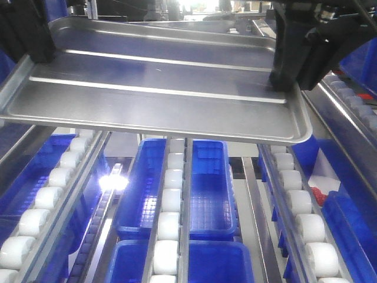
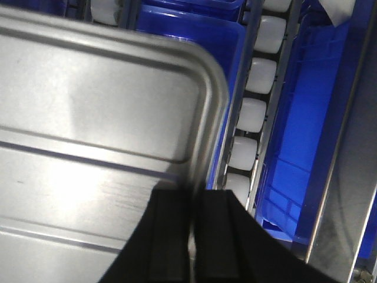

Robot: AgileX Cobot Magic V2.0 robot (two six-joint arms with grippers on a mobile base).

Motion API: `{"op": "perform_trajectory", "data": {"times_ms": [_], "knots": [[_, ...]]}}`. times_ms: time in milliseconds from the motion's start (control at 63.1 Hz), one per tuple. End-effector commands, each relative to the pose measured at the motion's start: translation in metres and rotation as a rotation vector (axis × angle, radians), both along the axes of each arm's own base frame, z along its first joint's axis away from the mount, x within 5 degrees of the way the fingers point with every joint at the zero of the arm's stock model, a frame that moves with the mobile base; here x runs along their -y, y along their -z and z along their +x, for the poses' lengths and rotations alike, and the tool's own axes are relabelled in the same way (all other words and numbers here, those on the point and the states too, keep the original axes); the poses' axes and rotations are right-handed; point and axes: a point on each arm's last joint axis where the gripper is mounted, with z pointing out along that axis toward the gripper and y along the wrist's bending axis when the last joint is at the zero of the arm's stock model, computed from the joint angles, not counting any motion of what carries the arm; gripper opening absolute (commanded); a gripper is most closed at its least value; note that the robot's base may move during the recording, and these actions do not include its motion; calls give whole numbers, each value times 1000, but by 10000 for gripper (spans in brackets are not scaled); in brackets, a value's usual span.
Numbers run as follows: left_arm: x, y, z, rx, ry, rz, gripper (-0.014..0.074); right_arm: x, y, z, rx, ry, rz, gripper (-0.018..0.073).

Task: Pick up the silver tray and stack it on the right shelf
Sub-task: 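Lift the silver tray with both grippers and pull it toward the robot, then hold the tray in both grippers while the base turns away from the shelf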

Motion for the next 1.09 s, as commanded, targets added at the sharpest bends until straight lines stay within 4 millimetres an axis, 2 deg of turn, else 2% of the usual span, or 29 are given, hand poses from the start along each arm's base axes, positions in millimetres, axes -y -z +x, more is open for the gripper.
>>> {"op": "perform_trajectory", "data": {"times_ms": [0, 1078], "knots": [[-4, -24, -2, 106, 9, -42, -92, 5, -18, -2, 72, -30, -5, 57], [-4, -24, -2, 106, 9, -42, -92, 5, -18, -2, 72, -30, -5, 57]]}}
